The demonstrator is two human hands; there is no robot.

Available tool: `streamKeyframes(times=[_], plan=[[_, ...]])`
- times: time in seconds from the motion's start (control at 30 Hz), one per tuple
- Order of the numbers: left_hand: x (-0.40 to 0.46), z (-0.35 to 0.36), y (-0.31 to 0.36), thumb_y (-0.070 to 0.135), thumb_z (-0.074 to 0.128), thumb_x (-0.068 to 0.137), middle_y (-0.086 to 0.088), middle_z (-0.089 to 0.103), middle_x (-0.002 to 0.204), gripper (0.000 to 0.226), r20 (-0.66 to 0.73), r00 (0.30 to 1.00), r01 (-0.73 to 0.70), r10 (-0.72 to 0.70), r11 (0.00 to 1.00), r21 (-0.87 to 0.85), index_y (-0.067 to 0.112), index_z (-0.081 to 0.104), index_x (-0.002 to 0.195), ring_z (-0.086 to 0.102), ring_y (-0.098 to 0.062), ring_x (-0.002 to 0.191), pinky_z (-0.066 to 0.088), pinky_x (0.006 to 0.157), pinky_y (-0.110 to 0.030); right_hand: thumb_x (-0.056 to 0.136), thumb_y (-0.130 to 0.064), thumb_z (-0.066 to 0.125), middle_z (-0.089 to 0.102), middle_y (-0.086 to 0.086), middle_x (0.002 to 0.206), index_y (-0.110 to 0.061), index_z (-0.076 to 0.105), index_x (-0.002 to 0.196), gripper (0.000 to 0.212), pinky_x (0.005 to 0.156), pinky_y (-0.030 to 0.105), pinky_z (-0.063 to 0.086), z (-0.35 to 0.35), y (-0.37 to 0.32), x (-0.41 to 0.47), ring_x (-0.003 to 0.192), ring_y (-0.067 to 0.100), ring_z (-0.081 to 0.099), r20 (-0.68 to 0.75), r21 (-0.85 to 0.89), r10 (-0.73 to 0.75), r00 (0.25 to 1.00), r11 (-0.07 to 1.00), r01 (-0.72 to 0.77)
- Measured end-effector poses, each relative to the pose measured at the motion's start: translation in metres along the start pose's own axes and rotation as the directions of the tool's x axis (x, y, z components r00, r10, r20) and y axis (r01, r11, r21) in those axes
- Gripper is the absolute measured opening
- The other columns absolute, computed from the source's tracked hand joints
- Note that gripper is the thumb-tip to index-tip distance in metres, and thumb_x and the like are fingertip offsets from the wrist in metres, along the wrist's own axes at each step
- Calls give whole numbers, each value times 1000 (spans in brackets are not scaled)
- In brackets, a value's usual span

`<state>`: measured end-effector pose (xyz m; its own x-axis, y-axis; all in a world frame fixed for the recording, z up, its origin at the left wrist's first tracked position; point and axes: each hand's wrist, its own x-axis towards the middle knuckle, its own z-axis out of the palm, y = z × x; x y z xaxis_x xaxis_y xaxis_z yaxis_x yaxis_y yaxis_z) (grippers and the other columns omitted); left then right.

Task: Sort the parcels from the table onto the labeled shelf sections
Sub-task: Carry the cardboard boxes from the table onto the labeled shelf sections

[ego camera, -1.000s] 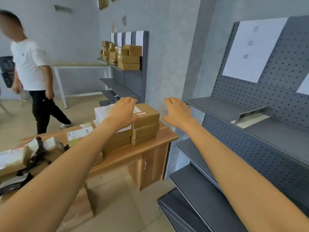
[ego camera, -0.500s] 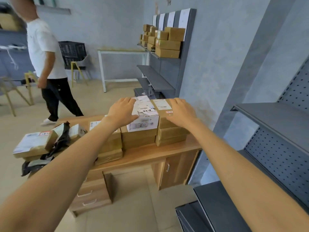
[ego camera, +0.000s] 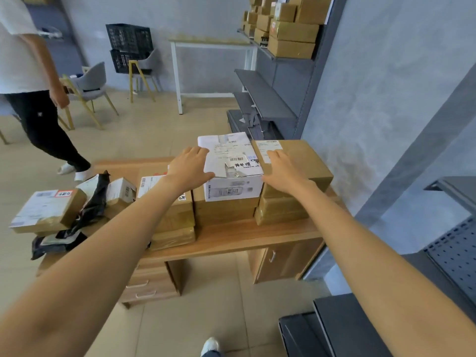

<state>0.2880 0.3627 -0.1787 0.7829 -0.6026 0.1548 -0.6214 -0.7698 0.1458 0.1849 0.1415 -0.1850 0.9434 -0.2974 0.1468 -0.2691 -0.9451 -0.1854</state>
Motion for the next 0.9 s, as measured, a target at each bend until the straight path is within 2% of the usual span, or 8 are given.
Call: streamKeyframes(times=[0.17, 0.33, 0.53, 0.6, 0.67, 0.77, 0.83, 0.9], plan=[[48, 30, -21, 39, 61, 89, -7, 43, 145, 69, 33, 999, 37, -35, 998, -48, 10, 34, 146, 37, -25, 134, 41, 98, -39, 83, -26, 66, 45, 12, 135, -7, 43, 134, 59, 99, 48, 43, 28, 7, 52, 123, 32, 43, 58, 47, 41, 997, 998, -44], [93, 59, -48, 41, 61, 90, -7, 40, 148, 70, 86, 992, 103, -91, 983, -149, 10, 33, 147, 35, -26, 136, 38, 103, -41, 87, -35, 65, 43, 12, 142, -9, 39, 140, 64, 100, 44, 40, 44, 9, 99, 129, 32, 41, 91, 17, 91, 992, 996, -93], [122, 90, -64, 42, 65, 86, -8, 43, 143, 71, 125, 970, 241, -210, 904, -353, 11, 38, 144, 40, -29, 132, 39, 100, -43, 81, -38, 67, 53, 6, 129, -17, 50, 131, 57, 95, 43, 45, 73, 9, 130, 120, 28, 48, 178, 250, 172, 969, 944, -214], [127, 103, -69, 43, 68, 84, -8, 45, 139, 69, 161, 946, 325, -283, 820, -471, 10, 42, 139, 42, -29, 130, 40, 98, -43, 80, -36, 68, 58, -2, 118, -19, 55, 123, 48, 87, 36, 47, 81, 9, 138, 109, 19, 55, 195, 429, 229, 954, 854, -293], [131, 113, -70, 42, 70, 82, -7, 49, 134, 67, 223, 911, 411, -348, 701, -583, 10, 44, 136, 47, -27, 124, 43, 97, -42, 85, -30, 68, 59, -8, 111, -18, 54, 120, 40, 74, 25, 45, 87, 9, 142, 96, 10, 57, 235, 594, 303, 924, 707, -383], [132, 122, -63, 36, 69, 87, 1, 57, 120, 59, 385, 834, 522, -394, 343, -781, 8, 46, 133, 56, -18, 104, 45, 81, -29, 87, -30, 67, 65, -4, 111, -15, 55, 116, 35, 61, 21, 45, 96, 13, 146, 89, 10, 62, 275, 703, 352, 895, 561, -437], [132, 130, -59, 37, 67, 89, 0, 64, 121, 54, 482, 804, 555, -348, 148, -819, 7, 52, 132, 62, -16, 99, 47, 70, -19, 87, -28, 67, 66, -1, 112, -14, 57, 117, 34, 64, 23, 49, 100, 14, 150, 91, 12, 64, 293, 719, 352, 889, 531, -448], [130, 137, -59, 40, 67, 88, -2, 68, 120, 53, 535, 783, 570, -318, 23, -821, 10, 57, 130, 67, -15, 100, 50, 67, -18, 86, -26, 67, 66, 0, 113, -14, 58, 117, 34, 75, 29, 53, 102, 14, 153, 95, 15, 64, 322, 707, 348, 880, 530, -468]])
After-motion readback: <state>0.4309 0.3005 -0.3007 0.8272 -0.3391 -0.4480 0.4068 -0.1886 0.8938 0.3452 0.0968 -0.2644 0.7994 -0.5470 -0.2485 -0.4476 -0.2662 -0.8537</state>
